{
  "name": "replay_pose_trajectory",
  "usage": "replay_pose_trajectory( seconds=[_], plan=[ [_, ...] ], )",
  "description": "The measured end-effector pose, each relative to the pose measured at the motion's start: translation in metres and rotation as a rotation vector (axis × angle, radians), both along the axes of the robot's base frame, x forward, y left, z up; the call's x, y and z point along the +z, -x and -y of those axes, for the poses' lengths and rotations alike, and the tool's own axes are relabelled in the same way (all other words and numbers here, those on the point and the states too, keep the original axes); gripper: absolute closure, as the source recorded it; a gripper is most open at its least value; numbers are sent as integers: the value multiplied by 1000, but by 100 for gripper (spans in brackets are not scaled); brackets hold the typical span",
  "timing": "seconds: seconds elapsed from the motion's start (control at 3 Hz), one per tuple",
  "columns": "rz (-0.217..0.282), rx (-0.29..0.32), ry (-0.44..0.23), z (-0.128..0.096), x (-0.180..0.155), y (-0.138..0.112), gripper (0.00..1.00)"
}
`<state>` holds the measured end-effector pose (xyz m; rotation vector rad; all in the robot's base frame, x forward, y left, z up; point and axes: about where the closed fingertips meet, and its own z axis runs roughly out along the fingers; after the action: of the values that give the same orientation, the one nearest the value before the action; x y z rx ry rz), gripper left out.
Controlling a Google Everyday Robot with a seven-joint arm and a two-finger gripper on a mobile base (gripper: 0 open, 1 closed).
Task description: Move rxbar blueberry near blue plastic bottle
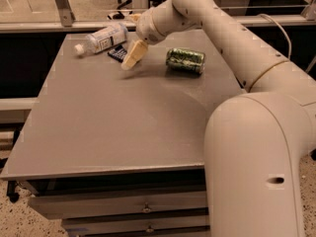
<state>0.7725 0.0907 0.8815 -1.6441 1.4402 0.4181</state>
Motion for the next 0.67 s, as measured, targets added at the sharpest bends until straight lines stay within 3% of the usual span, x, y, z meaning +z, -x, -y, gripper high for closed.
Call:
replay_pose_trajectory(
  seconds=[0.33, 0.67],
  plan=[
    [24, 32, -106, 23, 22, 21, 0],
    [89, 20, -227, 67, 53, 50, 0]
  ],
)
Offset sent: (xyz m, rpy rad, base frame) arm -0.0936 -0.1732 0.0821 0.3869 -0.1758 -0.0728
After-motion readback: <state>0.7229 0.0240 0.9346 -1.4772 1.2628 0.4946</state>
